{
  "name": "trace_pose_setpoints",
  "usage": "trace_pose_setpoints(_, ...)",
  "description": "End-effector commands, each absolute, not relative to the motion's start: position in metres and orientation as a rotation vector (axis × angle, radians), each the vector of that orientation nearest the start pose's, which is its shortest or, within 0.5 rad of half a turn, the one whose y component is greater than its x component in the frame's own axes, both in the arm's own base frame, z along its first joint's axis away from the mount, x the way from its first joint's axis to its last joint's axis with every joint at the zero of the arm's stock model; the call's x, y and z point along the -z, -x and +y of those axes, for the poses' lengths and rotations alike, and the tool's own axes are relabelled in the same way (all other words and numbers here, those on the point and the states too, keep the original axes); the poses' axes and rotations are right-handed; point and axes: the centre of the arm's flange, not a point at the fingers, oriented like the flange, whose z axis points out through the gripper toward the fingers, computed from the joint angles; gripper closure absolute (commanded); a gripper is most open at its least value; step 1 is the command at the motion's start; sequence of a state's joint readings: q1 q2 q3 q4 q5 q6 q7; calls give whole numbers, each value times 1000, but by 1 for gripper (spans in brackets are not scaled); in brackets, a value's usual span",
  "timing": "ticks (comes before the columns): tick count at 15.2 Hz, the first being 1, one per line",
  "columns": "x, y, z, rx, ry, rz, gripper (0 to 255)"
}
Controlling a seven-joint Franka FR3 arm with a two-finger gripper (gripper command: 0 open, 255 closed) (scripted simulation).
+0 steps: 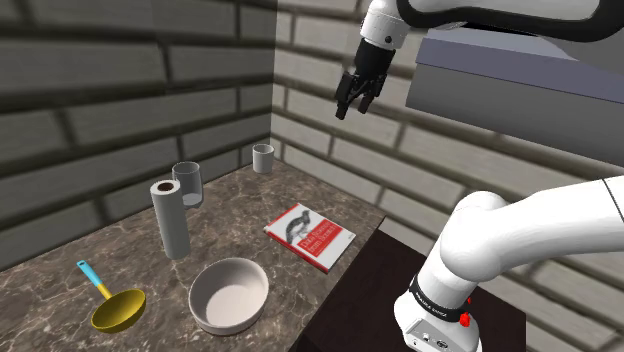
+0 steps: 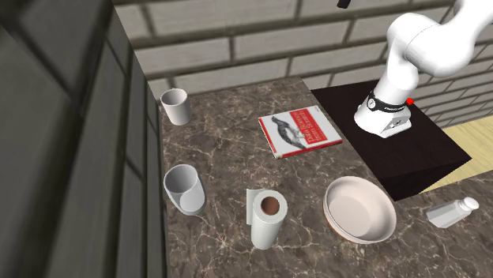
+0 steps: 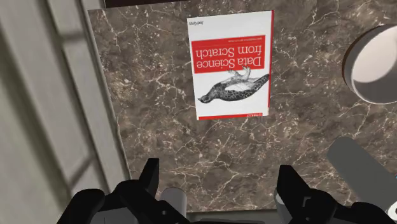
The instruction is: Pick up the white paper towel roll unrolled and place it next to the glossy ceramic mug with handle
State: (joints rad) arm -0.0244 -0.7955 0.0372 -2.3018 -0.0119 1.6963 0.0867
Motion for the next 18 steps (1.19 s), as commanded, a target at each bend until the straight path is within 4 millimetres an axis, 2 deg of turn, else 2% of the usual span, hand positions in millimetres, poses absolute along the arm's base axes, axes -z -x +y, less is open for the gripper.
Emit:
trace_pose_setpoints(1,-632,-317,7,303,3154,130,0)
trace_pose_setpoints(18,-543,-406,194,329,3139,298,0)
